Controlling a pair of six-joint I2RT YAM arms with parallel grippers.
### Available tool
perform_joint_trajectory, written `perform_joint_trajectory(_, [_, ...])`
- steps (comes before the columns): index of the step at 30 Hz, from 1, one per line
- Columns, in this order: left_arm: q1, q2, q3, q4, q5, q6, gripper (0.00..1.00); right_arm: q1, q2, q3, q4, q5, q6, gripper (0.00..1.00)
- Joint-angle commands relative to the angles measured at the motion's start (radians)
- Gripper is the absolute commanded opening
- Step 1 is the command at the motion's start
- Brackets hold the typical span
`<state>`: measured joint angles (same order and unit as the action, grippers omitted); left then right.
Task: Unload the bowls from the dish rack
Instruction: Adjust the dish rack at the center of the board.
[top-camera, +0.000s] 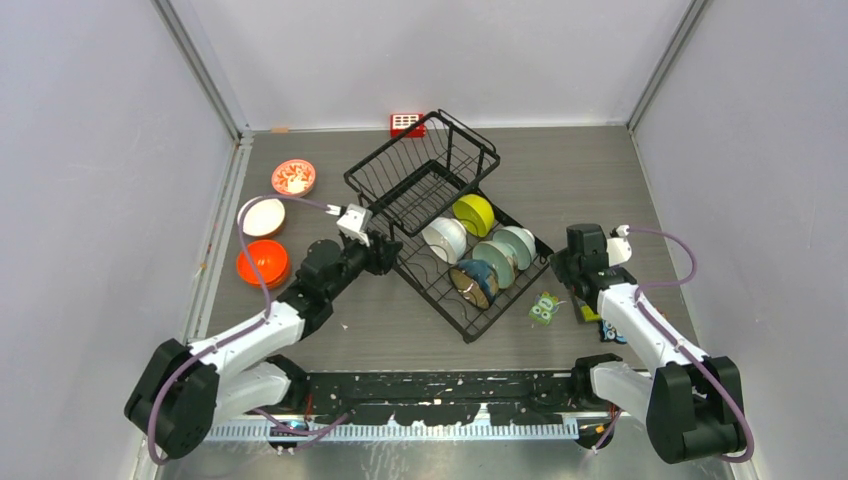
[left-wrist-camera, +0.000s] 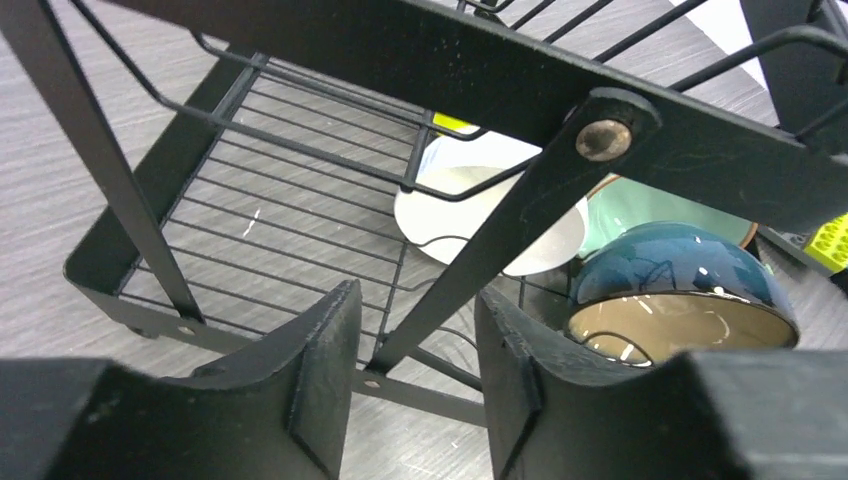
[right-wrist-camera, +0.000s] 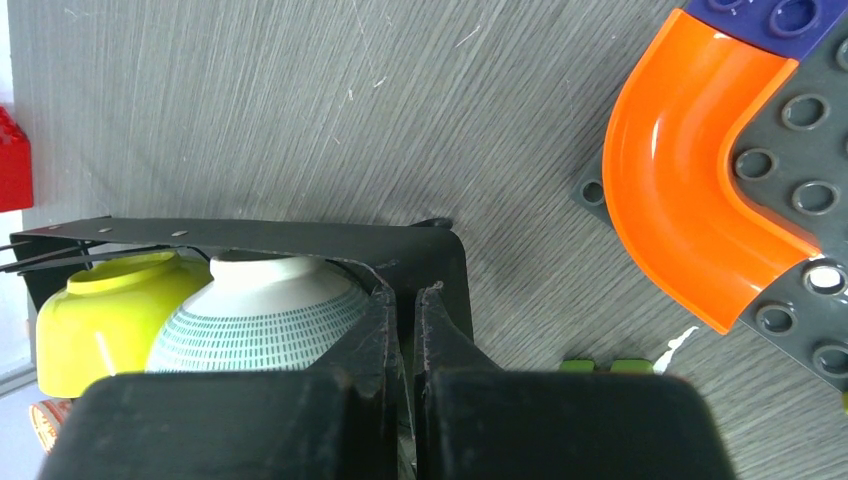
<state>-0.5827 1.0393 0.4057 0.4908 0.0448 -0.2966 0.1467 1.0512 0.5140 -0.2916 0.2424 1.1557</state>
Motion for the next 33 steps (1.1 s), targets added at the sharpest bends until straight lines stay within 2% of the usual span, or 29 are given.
perform_joint_trajectory(1, [-0.006, 0.060, 0.048, 0.182, -0.015, 0.051, 0.43, 0.001, 0.003, -0.043, -0.114, -0.077, 0.043, 0.01])
perform_joint_trajectory(7, [-0.007, 0.164, 0.118, 0.214, -0.025, 0.061, 0.25, 0.001, -0.020, -0.050, -0.121, -0.086, 0.064, 0.01])
perform_joint_trajectory(12, [-0.007, 0.249, 0.172, 0.236, -0.063, 0.075, 0.15, 0.001, -0.025, -0.037, -0.132, -0.091, 0.071, 0.01])
perform_joint_trajectory(25, [0.011, 0.488, 0.286, 0.359, -0.139, 0.089, 0.09, 0.024, 0.046, 0.009, -0.115, -0.100, 0.108, 0.01])
perform_joint_trajectory(33, [0.076, 0.582, 0.321, 0.418, -0.132, 0.047, 0.07, 0.136, 0.093, 0.054, -0.121, -0.024, 0.178, 0.01])
